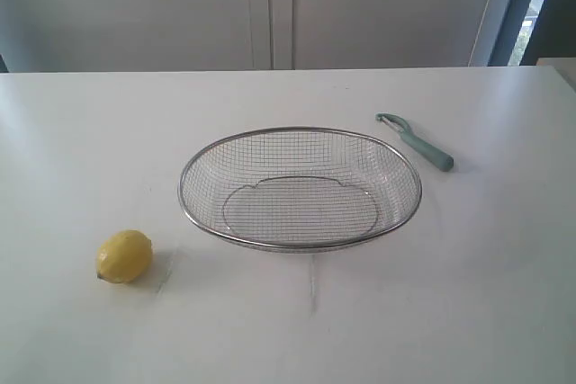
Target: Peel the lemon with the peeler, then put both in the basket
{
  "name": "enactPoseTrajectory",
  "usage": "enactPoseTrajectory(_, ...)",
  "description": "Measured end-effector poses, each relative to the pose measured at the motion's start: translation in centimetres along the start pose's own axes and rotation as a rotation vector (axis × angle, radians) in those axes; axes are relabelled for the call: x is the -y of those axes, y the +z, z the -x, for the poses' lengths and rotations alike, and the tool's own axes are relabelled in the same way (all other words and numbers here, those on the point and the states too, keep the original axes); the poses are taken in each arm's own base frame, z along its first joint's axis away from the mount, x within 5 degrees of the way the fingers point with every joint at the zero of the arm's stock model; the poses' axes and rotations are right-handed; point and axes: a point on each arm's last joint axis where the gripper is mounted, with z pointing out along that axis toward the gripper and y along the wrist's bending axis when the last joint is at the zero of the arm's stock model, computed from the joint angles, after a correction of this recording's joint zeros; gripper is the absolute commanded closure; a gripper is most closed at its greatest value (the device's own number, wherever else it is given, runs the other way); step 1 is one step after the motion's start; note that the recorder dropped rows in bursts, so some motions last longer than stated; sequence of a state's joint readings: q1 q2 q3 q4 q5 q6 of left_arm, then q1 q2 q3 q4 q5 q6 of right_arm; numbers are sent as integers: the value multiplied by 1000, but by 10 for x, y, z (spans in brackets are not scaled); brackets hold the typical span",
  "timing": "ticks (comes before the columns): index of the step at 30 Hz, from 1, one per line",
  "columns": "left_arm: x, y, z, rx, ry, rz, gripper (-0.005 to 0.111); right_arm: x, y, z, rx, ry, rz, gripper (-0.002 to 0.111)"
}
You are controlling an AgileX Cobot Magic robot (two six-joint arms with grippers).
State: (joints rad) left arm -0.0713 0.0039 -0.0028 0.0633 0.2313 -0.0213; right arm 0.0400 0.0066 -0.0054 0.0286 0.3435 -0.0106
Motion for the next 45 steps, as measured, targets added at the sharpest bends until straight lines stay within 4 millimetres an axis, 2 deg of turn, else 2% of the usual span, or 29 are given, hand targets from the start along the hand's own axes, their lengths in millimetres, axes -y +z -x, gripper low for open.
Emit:
enactPoseTrajectory(13,0,0,0,0,0,0,107,0,0,2,19,0,0,108)
enactPoseTrajectory(17,0,0,0,0,0,0,107,0,-3,25,291,0,-3,108)
enactPoseTrajectory(19,0,0,0,0,0,0,107,0,-5,31,355,2,-3,108)
enactPoseTrajectory(30,0,0,0,0,0,0,107,1,-9,40,467,182,36,108)
enactPoseTrajectory(36,0,0,0,0,0,0,107,1,-19,56,661,302,89,108)
enactPoseTrajectory(38,0,0,0,0,0,0,107,1,-22,65,588,318,88,108)
enactPoseTrajectory(40,0,0,0,0,0,0,107,-1,-21,82,442,314,69,108)
enactPoseTrajectory(42,0,0,0,0,0,0,107,-2,-11,125,229,227,31,108)
enactPoseTrajectory(43,0,0,0,0,0,0,107,-3,-5,138,163,185,22,108)
enactPoseTrajectory(44,0,0,0,0,0,0,107,-4,9,160,27,104,13,108)
enactPoseTrajectory(45,0,0,0,0,0,0,107,-4,18,172,-56,62,12,108)
